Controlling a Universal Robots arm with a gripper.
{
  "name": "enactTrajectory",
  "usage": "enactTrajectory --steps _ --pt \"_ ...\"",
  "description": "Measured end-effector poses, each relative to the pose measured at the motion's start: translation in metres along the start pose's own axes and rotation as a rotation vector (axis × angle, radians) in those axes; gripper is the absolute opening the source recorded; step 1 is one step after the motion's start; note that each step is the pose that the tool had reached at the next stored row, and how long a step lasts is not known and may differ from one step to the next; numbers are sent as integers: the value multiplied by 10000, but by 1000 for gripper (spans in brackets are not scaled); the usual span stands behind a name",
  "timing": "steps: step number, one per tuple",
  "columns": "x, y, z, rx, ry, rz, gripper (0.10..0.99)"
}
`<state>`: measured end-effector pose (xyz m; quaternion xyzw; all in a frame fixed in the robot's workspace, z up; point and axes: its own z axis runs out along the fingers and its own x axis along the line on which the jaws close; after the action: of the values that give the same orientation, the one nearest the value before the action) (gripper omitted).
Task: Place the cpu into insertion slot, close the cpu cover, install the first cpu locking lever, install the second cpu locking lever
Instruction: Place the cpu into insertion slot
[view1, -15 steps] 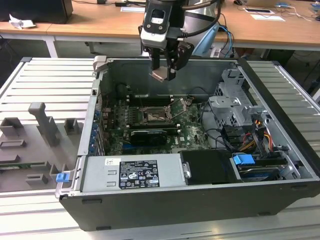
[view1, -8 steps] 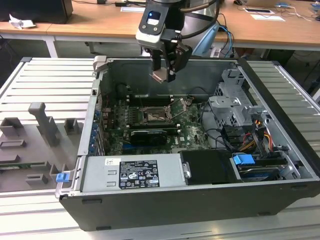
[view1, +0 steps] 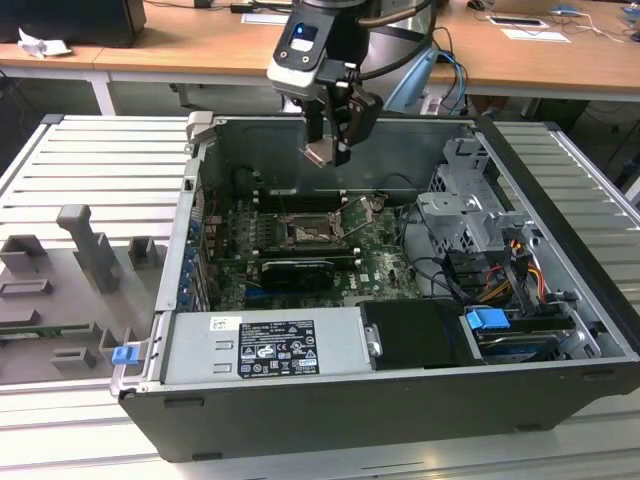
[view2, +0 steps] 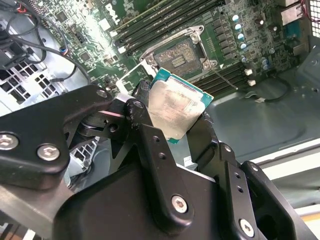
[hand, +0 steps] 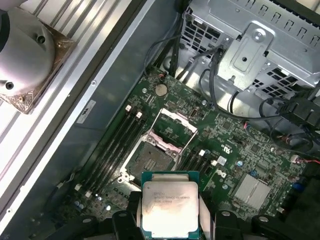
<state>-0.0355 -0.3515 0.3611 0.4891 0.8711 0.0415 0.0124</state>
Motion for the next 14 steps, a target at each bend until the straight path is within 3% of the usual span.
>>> enactTrajectory --steps 14 --pt "0 -2 23 -7 -75 964 541"
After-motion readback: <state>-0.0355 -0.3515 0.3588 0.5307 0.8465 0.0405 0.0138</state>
